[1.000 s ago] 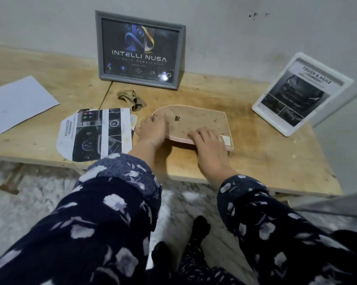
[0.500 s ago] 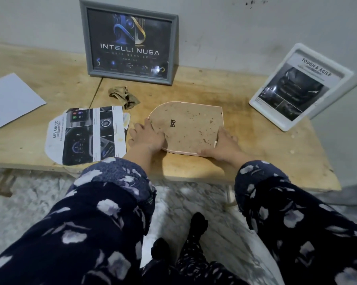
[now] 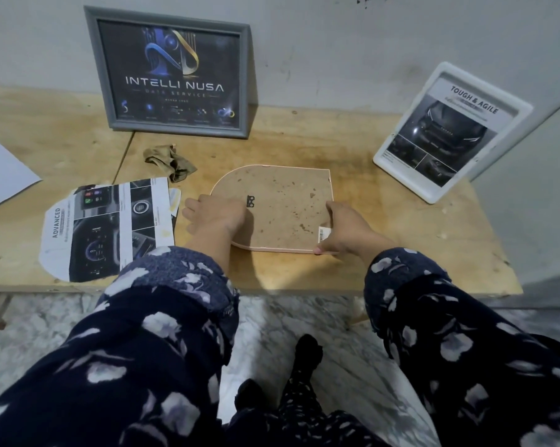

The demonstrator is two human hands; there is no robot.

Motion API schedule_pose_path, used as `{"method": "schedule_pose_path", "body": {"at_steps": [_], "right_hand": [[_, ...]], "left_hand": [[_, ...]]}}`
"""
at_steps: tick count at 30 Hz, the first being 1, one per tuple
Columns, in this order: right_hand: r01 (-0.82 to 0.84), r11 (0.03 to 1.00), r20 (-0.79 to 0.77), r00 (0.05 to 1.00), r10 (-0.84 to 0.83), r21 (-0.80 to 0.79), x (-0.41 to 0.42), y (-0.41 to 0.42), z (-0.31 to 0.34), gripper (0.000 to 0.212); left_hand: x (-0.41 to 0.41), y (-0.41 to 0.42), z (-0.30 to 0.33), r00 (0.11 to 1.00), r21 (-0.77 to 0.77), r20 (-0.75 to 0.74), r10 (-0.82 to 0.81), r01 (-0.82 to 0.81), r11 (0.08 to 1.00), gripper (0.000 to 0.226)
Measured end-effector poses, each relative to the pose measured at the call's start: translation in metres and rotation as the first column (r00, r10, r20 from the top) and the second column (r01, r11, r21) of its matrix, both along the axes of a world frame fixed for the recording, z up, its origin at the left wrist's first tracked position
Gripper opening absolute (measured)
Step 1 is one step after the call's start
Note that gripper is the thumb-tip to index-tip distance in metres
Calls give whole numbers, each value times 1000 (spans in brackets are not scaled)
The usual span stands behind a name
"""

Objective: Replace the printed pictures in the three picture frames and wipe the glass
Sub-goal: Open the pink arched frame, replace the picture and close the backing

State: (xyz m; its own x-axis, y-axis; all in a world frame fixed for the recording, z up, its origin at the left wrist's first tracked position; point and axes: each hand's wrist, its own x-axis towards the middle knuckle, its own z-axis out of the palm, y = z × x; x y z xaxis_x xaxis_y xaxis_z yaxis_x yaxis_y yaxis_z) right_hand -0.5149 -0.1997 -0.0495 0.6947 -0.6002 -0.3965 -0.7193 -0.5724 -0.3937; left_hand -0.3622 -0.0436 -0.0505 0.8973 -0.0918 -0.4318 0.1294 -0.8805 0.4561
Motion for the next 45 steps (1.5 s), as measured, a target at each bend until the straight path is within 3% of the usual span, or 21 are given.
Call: {"method": "schedule_pose_path", "body": {"at_steps": [6,10,16,20,25,33,45], "right_hand": [[-34,999,-11,999,34,-23,0,-1,2,103],[-41,999,-9,999,41,-18,2,-2,3,96],[-71,997,-15,997,70,-42,3,-3,5,87],[-64,997,-3,998,64,-35,2,-5,3,94],[-83,996,-14,996,83,-37,1,-6,4,94],[-119,991,-59,992,116,-63,4,-5,6,82],[-152,984,-111,984,142,-94,8,-4,8,76]], "left_hand": [[-20,-9,-10,967,185,183,-178,144,972,50],[-24,-14,-14,977,226,172,-129,88,970,60],[-20,-17,-15,970,257,199,-141,87,962,55],[-14,-17,-12,977,170,192,-93,61,984,64],[1,-14,-6,995,26,75,64,-66,997,74],[25,-10,-14,988,9,-81,132,-132,991,82],[39,-9,-3,994,-11,-104,-18,17,1000,61]]}}
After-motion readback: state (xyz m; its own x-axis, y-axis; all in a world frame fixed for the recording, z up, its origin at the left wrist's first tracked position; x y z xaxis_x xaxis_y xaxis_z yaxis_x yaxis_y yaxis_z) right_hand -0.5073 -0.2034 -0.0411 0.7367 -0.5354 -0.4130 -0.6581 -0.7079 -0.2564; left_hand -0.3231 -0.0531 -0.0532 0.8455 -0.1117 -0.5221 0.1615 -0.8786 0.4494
